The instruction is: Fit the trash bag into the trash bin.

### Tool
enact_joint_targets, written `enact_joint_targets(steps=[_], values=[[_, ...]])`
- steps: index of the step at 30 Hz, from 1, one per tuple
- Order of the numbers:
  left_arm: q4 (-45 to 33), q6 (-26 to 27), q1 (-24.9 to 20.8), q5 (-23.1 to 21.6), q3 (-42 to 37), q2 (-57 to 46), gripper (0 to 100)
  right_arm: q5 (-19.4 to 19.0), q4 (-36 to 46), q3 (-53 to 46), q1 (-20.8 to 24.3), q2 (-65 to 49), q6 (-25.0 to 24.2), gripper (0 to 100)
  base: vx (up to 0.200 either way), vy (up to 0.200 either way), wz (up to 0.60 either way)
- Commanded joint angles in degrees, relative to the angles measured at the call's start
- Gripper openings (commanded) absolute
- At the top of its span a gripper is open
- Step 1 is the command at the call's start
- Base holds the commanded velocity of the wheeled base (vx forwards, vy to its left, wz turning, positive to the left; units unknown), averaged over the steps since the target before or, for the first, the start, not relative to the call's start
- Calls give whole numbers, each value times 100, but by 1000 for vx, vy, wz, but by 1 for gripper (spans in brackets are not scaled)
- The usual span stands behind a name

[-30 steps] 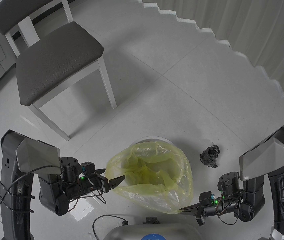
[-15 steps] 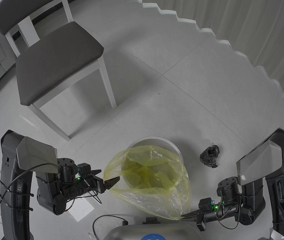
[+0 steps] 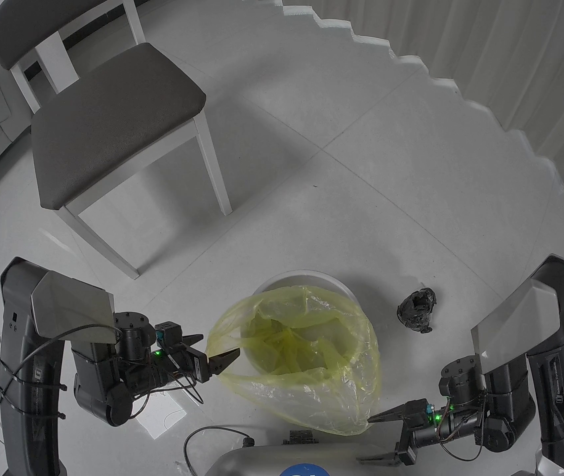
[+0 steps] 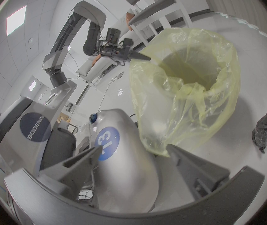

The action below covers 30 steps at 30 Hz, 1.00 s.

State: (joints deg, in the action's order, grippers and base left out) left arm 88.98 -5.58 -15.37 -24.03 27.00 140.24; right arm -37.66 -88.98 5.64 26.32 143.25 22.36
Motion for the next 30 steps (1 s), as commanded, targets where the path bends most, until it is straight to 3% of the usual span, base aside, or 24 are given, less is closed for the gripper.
enact_joint_targets(steps=[1,8,13,20,25,30], values=[[102,-4,-36,3,24,-41,100,-14,-102,-459,-66,-69,287,100,0,0,0],[102,-4,-106,12,-28,-67,100,-22,-102,-538,-681,-834,401,100,0,0,0],[102,-4,-159,30,-116,-120,100,-22,-102,104,-1138,-1273,322,100,0,0,0],[102,-13,-229,39,-230,-322,100,-31,188,1167,-1331,-1651,-522,100,0,0,0],[102,-4,-229,39,-248,-366,100,-22,1207,2107,-1314,-1713,-548,100,0,0,0],[102,-13,-247,30,-283,-410,100,-22,3545,3962,-1111,-1810,-557,100,0,0,0]])
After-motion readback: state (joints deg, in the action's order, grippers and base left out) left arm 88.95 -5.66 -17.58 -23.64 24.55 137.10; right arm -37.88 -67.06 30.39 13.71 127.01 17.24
